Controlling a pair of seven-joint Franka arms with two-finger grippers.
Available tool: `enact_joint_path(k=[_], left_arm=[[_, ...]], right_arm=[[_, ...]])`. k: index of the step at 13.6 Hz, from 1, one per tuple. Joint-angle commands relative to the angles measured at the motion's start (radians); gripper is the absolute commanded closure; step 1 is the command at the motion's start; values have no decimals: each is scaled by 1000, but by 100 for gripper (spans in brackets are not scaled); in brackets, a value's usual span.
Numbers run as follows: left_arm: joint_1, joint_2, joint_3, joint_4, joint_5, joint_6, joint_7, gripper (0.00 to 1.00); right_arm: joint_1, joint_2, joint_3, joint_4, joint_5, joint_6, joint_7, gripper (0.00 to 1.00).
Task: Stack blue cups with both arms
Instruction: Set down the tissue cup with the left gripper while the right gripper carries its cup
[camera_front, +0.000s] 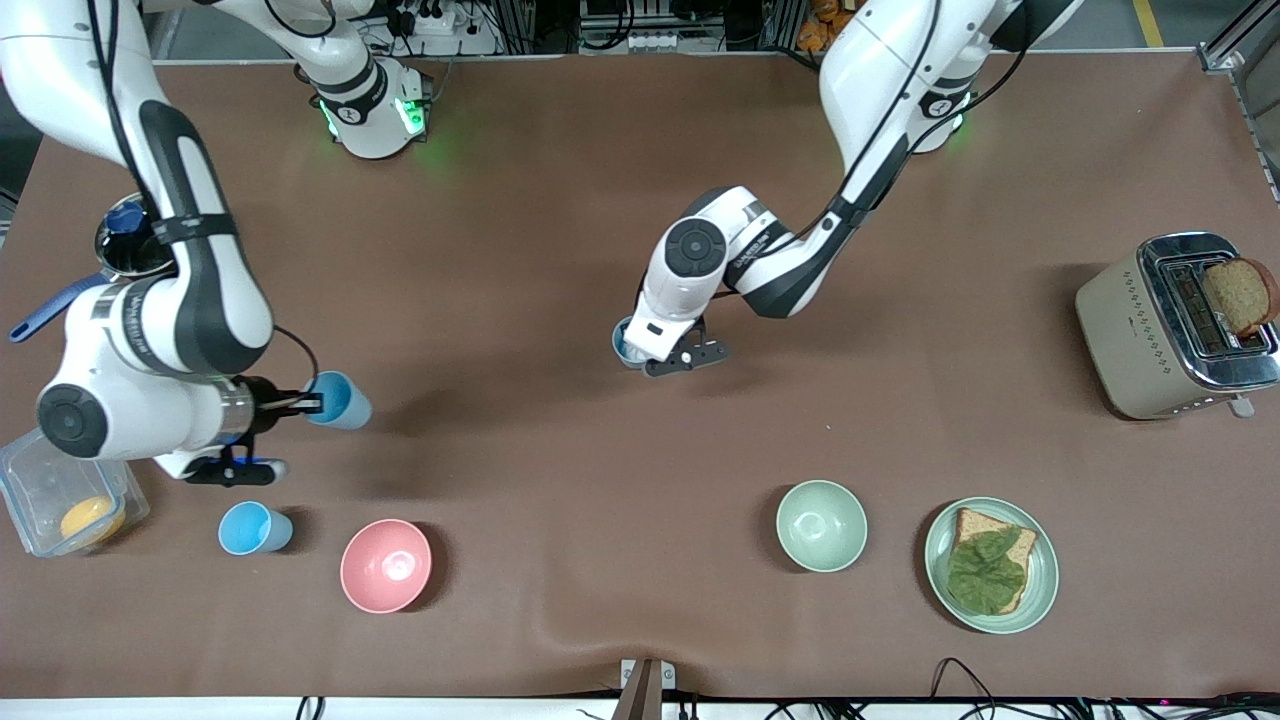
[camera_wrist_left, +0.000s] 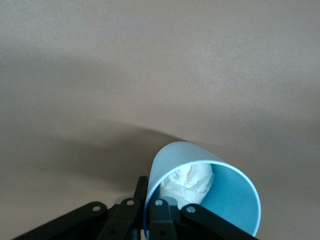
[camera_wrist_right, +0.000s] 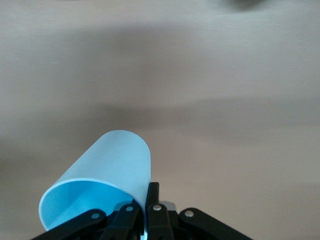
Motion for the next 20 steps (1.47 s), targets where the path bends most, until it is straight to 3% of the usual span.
enact_joint_path(k=[1,2,3,6,10,13,17,20], left_arm=[[-24,18,24,43,38,-8,-32,46],[-24,11,29,43,47,-8,-33,3],[-24,-3,39,43,85,-13,-35,0],[16,-116,41,40,113,-101,-39,0],[82,-287,44,41,114,-215,-17,0],[171,-382,41,41,114,-305,90,0],[298,-486,41,41,113,-477,253,0],[375,-535,40,41,111,-537,362,0]], right_arm=[[90,2,-3,11,56,-11,84,100],[128,5,-3,11,59,-8,128,100],[169,4,-3,11,62,-8,161,100],[245,4,-3,11,144,-16,227,100],[395,5,-3,31,206,-2,490,100],[457,5,-3,34,244,39,612,100],[529,42,-3,57,250,124,727,100],[569,94,-3,80,250,219,765,100]])
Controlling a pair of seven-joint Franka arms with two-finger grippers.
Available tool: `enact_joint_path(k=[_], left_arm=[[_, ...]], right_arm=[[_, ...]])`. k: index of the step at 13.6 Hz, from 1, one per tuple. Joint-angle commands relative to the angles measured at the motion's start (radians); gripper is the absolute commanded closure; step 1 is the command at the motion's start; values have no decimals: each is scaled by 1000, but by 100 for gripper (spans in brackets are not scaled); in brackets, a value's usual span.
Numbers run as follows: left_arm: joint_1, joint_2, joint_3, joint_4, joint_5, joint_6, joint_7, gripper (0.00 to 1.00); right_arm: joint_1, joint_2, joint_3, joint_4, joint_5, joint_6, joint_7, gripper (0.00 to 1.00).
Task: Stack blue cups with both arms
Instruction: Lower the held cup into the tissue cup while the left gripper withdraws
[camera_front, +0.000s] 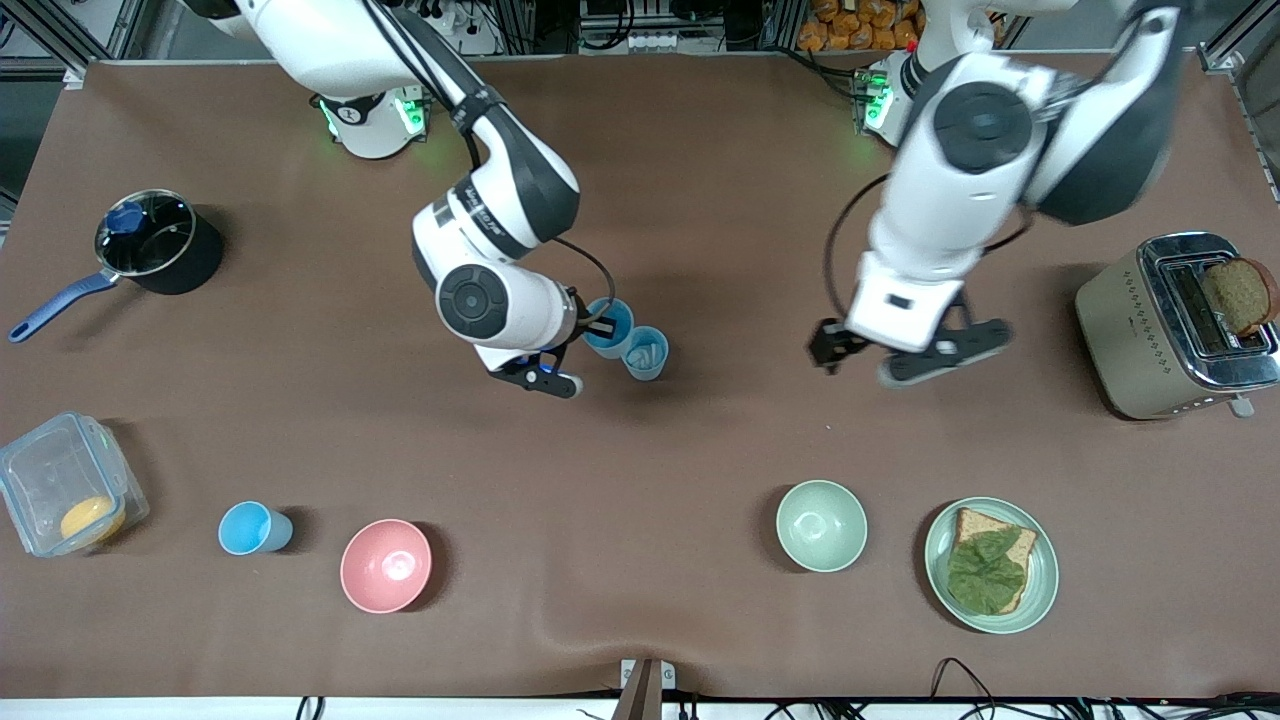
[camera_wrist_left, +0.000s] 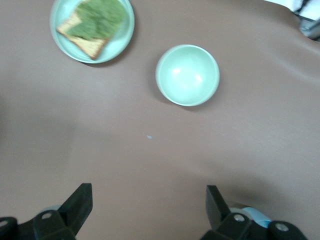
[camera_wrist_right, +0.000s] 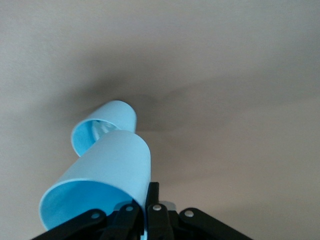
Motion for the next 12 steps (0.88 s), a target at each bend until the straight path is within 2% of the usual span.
enact_joint_path(k=[1,4,8,9,10,11,12], left_arm=[[64,-71,-11,-30,20,-45,111,0],[144,-98,-18,-30,-10,-64,234,0],[194,-149,-9,-29,-39,-128,380,0],[194,-172,12,-32,-57,-140,432,0],[194,-178,41,-29,-74,-176,464,0],[197,-186,60,-27,-103,-200,472,0],[202,-197,78,-27,-118,-207,474,0]], right_arm=[[40,59,-10,57,17,48,52,100],[47,68,-12,58,17,51,63,100],[57,82,-10,57,20,55,64,100],[54,82,-10,57,32,54,64,82],[42,80,-12,57,82,54,95,8],[31,74,-15,57,112,51,81,0],[13,65,-16,58,109,48,69,0]])
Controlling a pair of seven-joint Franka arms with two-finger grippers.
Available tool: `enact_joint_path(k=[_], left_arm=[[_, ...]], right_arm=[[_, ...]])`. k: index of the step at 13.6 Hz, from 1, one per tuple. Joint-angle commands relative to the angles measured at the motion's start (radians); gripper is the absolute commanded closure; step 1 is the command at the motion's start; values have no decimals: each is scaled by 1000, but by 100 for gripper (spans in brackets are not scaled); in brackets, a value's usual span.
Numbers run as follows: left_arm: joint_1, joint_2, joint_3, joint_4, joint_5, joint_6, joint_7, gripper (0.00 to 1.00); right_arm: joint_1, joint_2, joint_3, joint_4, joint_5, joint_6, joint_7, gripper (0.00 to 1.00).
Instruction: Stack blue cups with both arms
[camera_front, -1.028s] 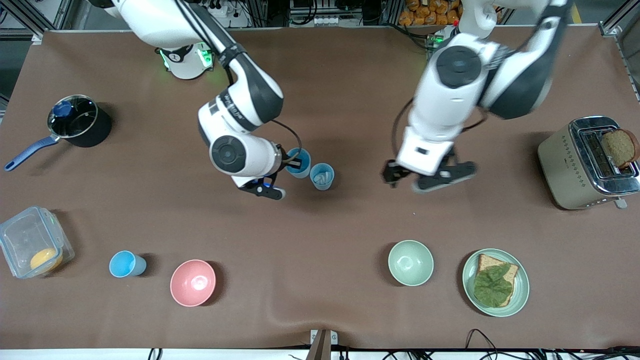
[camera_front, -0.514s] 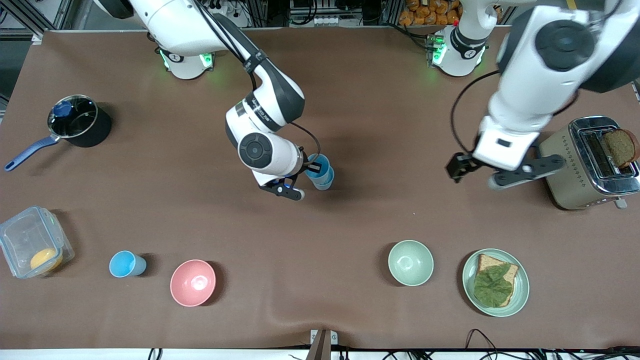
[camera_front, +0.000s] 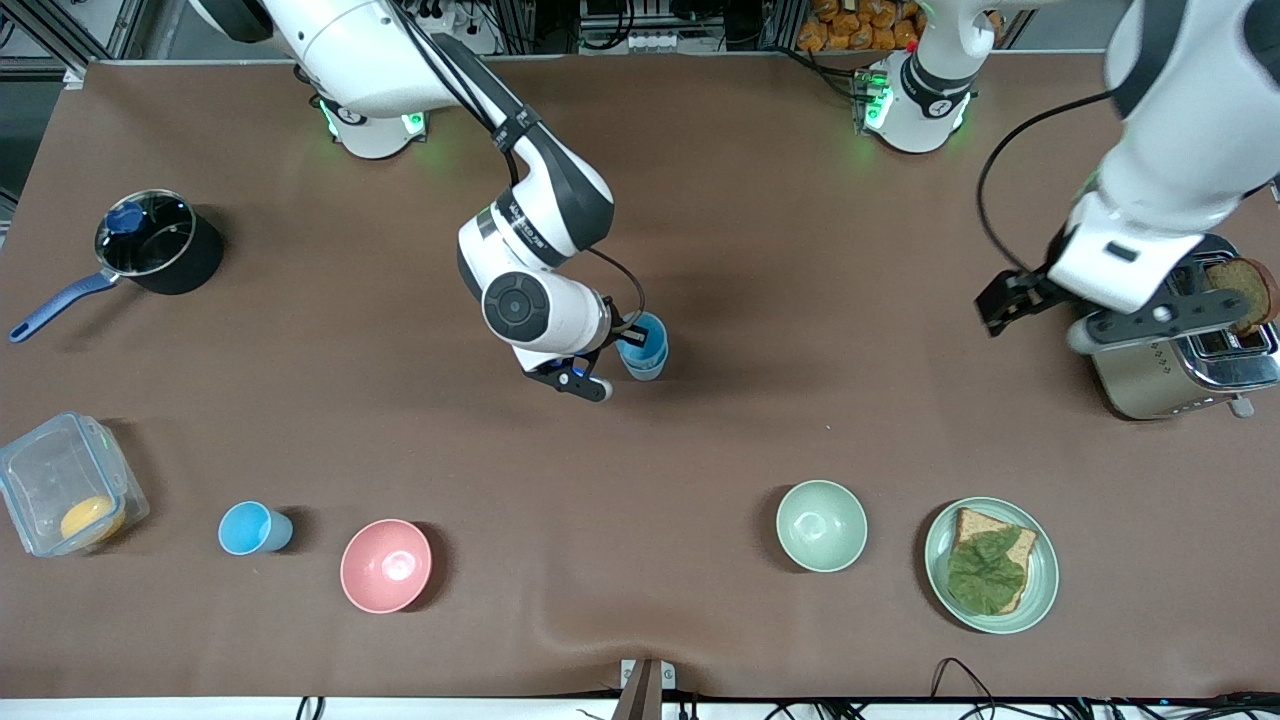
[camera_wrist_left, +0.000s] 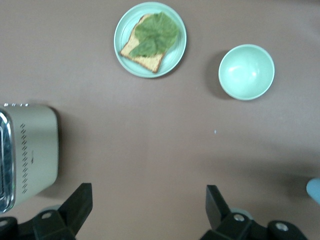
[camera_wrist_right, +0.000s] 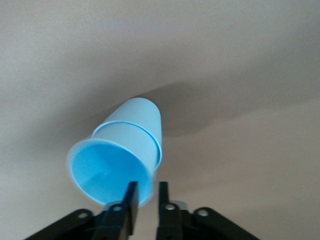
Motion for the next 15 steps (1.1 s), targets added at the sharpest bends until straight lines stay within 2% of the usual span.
enact_joint_path(k=[1,3,8,9,11,13,15], left_arm=[[16,-53,41,-23,-46,-42,44,0],[16,-63,60,-21,-46,-67,71,0],[16,-72,96,11,-47,-125,110,0],[16,-72,96,11,-47,-126,111,0],[15,-78,96,11,-49,-143,113,0],[12,-83,96,11,-69,-160,137,0],[9,-83,93,12,-75,-183,157,0]], right_arm=[[-38,-6,-6,25,36,-17,-22,0],[-84,-43,-12,21,18,-77,-119,0],[-248,-176,-35,10,-209,-321,-381,0],[-300,-207,-35,2,-232,-348,-465,0],[-409,-291,-36,-53,-238,-369,-666,0],[-501,-396,-36,-119,-293,-369,-835,0],[-563,-476,-82,-150,-298,-370,-970,0]])
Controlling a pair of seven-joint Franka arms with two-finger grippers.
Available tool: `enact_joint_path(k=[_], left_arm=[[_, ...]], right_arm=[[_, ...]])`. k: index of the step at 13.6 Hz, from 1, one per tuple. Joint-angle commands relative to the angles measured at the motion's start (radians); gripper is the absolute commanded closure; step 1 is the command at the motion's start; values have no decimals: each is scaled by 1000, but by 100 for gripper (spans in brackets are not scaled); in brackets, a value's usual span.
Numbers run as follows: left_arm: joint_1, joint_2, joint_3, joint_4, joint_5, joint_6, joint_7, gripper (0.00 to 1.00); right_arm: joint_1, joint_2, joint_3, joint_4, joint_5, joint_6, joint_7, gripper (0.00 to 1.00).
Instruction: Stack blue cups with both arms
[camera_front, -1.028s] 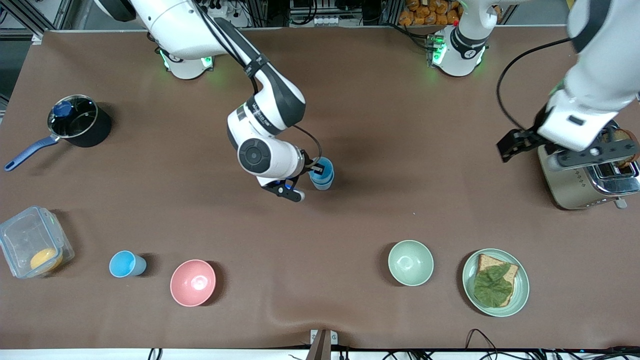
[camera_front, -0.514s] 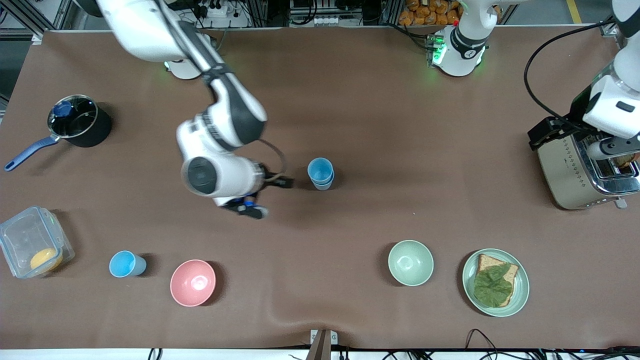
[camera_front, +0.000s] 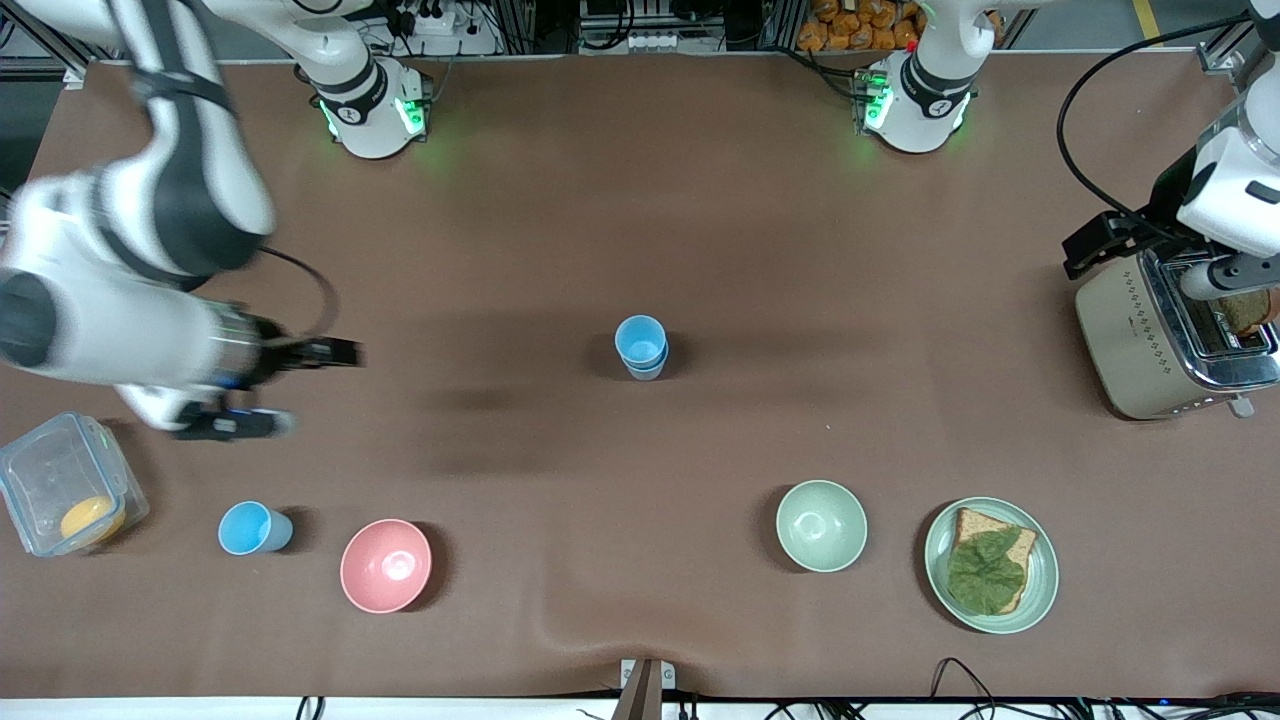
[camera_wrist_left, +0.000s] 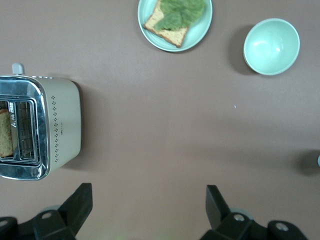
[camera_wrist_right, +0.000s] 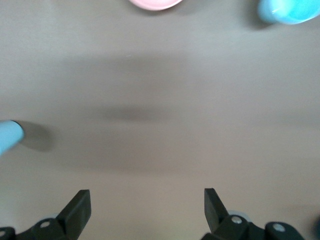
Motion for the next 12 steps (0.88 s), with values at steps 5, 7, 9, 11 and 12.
enact_joint_path(k=[5,7,9,11,12], left_arm=[[-12,-43,-1,-1,-35,-49,38,0],[-15,-43,-4,-1,-35,-50,43,0],[-15,-46,-19,-5,-35,-53,43,0],[-18,-55,-20,-13,-37,-53,43,0],[-21,-58,-20,-13,-37,-53,43,0]], right_arm=[[-47,-270,-126,-180,-96,13,-121,0],[-50,-273,-144,-175,-97,-5,-109,0],[-47,-283,-140,-152,-122,-46,-56,0],[-46,-293,-137,-119,-134,-106,-40,0],[-47,-293,-137,-106,-136,-123,-40,0]])
